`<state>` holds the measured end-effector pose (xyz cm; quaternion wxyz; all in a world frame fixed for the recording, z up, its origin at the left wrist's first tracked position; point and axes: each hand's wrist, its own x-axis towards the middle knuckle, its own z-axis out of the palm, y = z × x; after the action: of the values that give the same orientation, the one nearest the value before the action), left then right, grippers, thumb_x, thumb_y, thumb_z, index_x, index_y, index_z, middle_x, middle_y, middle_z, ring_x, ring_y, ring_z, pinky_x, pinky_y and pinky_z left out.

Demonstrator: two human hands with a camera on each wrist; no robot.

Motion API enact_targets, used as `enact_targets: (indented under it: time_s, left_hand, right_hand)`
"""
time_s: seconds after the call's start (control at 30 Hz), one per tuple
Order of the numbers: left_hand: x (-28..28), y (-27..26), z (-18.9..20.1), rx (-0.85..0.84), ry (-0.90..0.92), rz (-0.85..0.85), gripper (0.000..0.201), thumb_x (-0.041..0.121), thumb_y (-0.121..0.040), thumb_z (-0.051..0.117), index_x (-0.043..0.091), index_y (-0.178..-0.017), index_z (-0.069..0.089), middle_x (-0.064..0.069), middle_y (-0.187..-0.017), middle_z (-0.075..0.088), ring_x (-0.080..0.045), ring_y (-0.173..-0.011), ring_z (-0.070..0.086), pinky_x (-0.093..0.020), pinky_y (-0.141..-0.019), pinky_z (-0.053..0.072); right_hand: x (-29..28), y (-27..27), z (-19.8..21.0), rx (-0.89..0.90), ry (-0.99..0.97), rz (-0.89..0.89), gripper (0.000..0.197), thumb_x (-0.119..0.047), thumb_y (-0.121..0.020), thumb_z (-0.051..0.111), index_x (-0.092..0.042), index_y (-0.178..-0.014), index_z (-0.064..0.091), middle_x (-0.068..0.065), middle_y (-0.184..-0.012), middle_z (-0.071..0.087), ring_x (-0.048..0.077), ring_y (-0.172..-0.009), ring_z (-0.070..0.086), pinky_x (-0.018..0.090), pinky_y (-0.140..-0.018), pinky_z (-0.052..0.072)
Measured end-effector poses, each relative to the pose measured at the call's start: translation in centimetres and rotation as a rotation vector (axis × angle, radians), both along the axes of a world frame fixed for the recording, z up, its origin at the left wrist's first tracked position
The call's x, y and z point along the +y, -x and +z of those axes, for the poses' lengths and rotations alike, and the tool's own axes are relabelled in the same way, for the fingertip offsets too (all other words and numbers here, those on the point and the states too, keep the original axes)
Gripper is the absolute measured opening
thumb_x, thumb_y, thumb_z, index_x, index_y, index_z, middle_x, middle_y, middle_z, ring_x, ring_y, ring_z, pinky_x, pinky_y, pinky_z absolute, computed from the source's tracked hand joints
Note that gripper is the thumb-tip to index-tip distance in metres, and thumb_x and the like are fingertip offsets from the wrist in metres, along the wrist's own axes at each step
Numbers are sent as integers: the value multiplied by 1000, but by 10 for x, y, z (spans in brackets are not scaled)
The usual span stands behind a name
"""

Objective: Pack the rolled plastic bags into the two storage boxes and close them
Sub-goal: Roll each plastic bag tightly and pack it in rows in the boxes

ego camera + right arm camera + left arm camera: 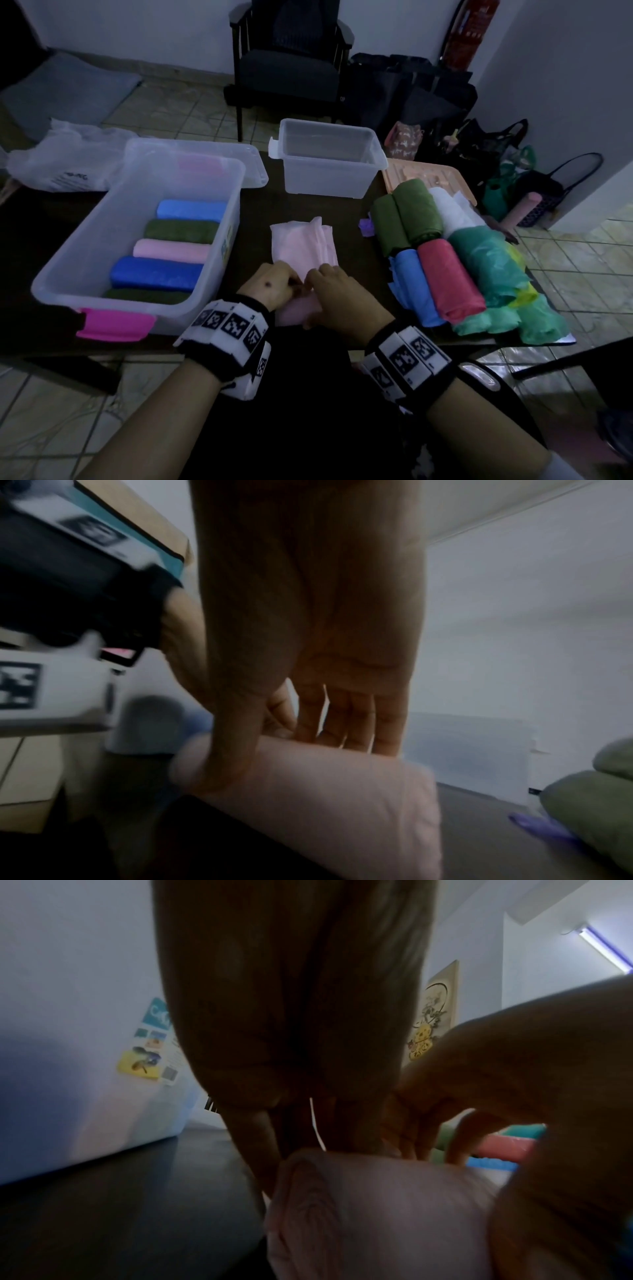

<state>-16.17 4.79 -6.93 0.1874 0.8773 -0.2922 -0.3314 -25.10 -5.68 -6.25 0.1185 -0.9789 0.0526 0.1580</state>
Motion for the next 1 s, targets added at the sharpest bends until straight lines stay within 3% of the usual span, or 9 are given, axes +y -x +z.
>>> enact_targets:
  time_s: [0.1,0.2,0.27,0.37,0.5,0.6,0.8,0.9,1.0]
  left_hand:
    - [1,-2,-3,-13,6,-2,20,26,-93,53,17,-96,71,-6,-103,68,-15,-85,60,-26,-77,43]
    - [2,0,0,-77,65,9,21,24,-92,55,13,-101,70,-4,-107,68,-17,-93,63,-27,-84,46]
    - [2,2,5,-144,125,17,21,21,-93,55,12,-107,67,-3,-110,67,-16,-99,62,-27,-89,45]
    - [2,3,6,-155,119,-12,24,26,-92,56,15,-111,64,-2,-111,65,-12,-95,59,-23,-83,42]
    - [4,1,11,-67,97,-11,33,25,-91,58,16,-123,57,-6,-118,60,-17,-103,59,-26,-85,46]
    - [4,-1,14,-76,112,0,31,25,-94,54,14,-122,60,-11,-119,60,-21,-106,58,-29,-91,46]
    - [-3,-5,10,-27,52,2,28,27,-93,55,13,-115,64,-10,-119,61,-22,-107,58,-30,-93,44]
    - [-7,-6,10,-18,-30,-22,32,28,-96,50,13,-122,60,-10,-123,59,-22,-110,56,-29,-90,41]
    - [-5,-7,5,-39,-85,-29,34,29,-98,42,12,-122,59,-11,-122,57,-23,-103,55,-30,-91,41]
  right_hand:
    - [7,11,-10,-50,-4,-26,56,-23,-78,71,-11,-126,46,8,-124,43,25,-116,43,40,-95,42]
    - [1,6,-10,-26,-82,-85,47,-17,-84,64,-13,-128,50,7,-125,46,24,-117,45,37,-98,40]
    - [-4,-4,-5,10,-94,-85,40,-18,-85,63,-13,-124,56,9,-120,51,24,-112,50,29,-90,40]
    - [-11,-15,-2,36,-101,-76,30,-15,-88,59,-9,-117,61,12,-114,60,25,-106,57,28,-86,43]
    - [-23,-23,3,101,-270,-170,46,-21,-84,67,-15,-128,52,5,-120,60,18,-109,55,24,-89,39]
    - [-33,-29,3,112,-260,-150,41,-31,-87,64,-16,-125,54,5,-121,60,13,-101,53,25,-87,39]
    - [-29,-19,-8,92,-245,-156,38,-31,-93,55,-12,-125,55,11,-123,57,22,-111,53,26,-88,38]
    - [-17,-6,-9,-61,-160,-147,36,-28,-92,56,-16,-125,52,5,-129,46,20,-118,43,30,-96,36]
    - [-1,10,-14,-253,-54,-73,27,-21,-93,51,-16,-120,54,4,-123,48,18,-111,44,28,-93,36]
